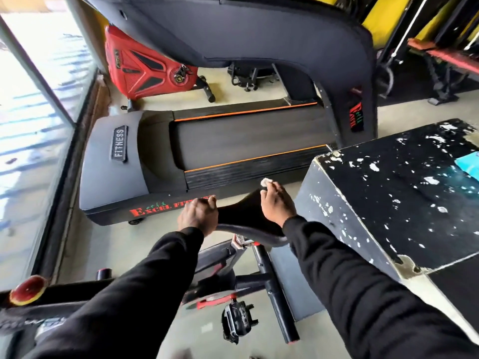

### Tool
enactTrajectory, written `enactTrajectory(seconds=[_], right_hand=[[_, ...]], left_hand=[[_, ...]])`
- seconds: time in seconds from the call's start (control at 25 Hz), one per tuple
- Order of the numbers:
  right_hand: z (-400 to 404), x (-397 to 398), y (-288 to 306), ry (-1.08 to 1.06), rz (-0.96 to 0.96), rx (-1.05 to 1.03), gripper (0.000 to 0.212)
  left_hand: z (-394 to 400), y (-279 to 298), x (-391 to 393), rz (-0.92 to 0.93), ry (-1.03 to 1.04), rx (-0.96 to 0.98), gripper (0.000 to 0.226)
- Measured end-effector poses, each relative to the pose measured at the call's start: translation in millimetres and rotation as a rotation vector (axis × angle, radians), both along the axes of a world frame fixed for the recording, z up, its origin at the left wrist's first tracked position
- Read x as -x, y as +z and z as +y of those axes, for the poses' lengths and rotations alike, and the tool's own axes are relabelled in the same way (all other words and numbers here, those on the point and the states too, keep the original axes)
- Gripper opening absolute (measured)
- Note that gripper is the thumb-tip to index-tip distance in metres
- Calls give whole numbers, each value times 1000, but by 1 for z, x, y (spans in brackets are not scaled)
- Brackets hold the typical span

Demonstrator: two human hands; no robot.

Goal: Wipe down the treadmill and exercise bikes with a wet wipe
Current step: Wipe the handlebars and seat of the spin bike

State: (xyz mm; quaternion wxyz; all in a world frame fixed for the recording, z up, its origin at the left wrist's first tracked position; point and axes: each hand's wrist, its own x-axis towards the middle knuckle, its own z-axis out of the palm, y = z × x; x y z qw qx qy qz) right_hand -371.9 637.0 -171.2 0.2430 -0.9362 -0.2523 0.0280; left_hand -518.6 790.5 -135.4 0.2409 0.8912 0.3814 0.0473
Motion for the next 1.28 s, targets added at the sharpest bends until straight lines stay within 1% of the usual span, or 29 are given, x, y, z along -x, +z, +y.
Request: enactTrajectory(seconds=[0.04,0.12,0.2,0.24,0.28,0.36,0.4,0.44,0.52,0.56,0.6,0.64,0.72,0.8,0.88,0.96,1.04,1.2,1.28], right_hand=[[-2,9,-4,-19,-31,-22,48],[-12,35,-11,-33,-172,-43,57],[-18,67,-16,-23,-283,-57,57],[-17,83,-15,35,-305,-89,55],[-14,97,-14,143,-301,-110,54],[-10,111,-19,305,-336,-116,54],[-10,107,-18,320,-333,-106,55],[-10,100,-16,280,-296,-87,57],[-8,94,-9,124,-205,-58,59],[-5,98,-5,107,-176,-49,58],[-1,106,-3,143,-175,-62,54],[4,114,-3,209,-219,-99,48],[13,125,4,327,-295,-216,38],[17,125,24,331,-236,-266,31],[22,127,47,268,-104,-183,20],[34,137,69,240,-65,-77,16],[47,155,90,270,-47,-25,14],[84,190,115,358,-78,-75,12],[103,210,132,435,-92,-87,16]], left_hand=[[-2,0,0,-3,40,3,56],[-9,2,3,-22,111,21,56],[-17,4,7,-63,182,66,55],[-22,5,9,-80,214,88,55],[-25,5,11,-92,235,98,55],[-30,4,17,-97,227,91,53],[-32,5,22,-96,207,81,51],[-34,5,27,-96,181,70,49],[-37,5,40,-95,135,51,43],[-39,5,46,-93,121,51,41],[-40,6,52,-92,113,54,40],[-40,8,56,-86,107,57,39],[-35,16,64,-41,69,35,38],[-28,23,73,8,18,0,36],[-22,31,86,41,2,-9,33],[-15,41,101,32,19,-6,30],[-7,52,117,1,55,6,28],[19,77,160,-69,141,31,30],[35,89,185,-116,190,35,31]])
